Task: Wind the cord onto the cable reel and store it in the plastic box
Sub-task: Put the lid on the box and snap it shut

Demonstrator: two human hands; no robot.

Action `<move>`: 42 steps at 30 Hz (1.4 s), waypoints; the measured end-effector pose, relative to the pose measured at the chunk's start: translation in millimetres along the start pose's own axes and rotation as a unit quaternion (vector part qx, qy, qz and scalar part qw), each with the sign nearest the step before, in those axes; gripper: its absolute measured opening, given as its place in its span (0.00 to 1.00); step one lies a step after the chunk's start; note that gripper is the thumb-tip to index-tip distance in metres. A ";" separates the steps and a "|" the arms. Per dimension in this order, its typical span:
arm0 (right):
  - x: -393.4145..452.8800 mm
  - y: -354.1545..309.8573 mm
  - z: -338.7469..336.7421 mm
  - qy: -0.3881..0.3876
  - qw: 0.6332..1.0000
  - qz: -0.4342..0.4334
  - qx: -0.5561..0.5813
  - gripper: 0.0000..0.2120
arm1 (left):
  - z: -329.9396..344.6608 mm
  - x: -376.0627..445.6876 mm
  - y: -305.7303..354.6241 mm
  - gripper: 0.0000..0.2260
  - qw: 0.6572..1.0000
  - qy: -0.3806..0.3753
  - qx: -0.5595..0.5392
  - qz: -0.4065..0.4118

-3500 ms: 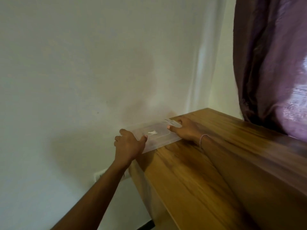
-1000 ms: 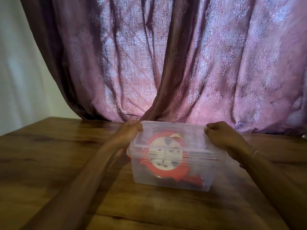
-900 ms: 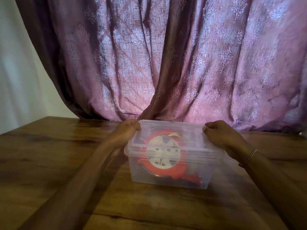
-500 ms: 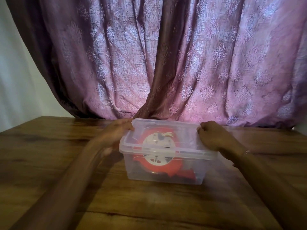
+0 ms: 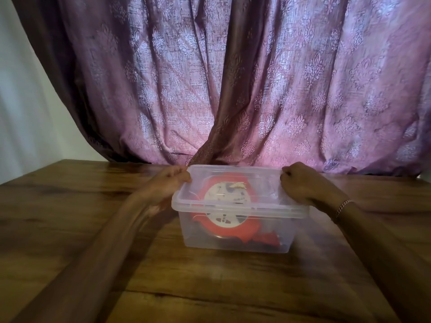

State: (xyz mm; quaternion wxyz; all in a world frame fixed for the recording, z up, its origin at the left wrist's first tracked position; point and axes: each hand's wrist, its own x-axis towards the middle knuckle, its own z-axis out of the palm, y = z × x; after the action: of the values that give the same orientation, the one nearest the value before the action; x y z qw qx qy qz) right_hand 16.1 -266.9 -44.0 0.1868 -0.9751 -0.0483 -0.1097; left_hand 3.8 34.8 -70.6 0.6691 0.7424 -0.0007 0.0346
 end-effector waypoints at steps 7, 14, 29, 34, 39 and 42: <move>-8.9 10.0 4.0 -0.040 0.927 0.124 0.353 0.15 | 6.9 -10.3 1.9 0.14 1.000 0.010 0.020 -0.015; -13.7 34.5 5.6 -0.174 0.870 0.180 0.426 0.31 | 6.8 -11.4 7.6 0.10 0.999 0.031 0.003 -0.033; -24.0 30.8 2.5 -0.131 0.861 0.136 0.472 0.20 | 10.8 -26.0 17.4 0.14 0.992 0.065 0.111 0.002; -23.5 24.4 9.5 -0.095 0.810 0.135 0.563 0.14 | 21.4 -35.6 10.6 0.10 0.982 0.085 -0.159 -0.049; -20.1 23.1 14.9 -0.030 0.864 0.108 0.490 0.11 | 22.7 -37.8 14.5 0.12 0.979 0.072 -0.178 -0.061; -20.9 18.7 14.4 -0.012 0.913 0.057 0.405 0.10 | 22.7 -35.9 12.9 0.12 0.980 0.071 -0.177 -0.063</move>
State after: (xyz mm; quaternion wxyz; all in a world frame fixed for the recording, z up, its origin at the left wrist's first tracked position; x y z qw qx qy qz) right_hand 1.2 -279.8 -68.5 0.5709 -0.8182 -0.0353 -0.0582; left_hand -31.5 9.3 -62.0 0.7890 0.6064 0.0878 0.0446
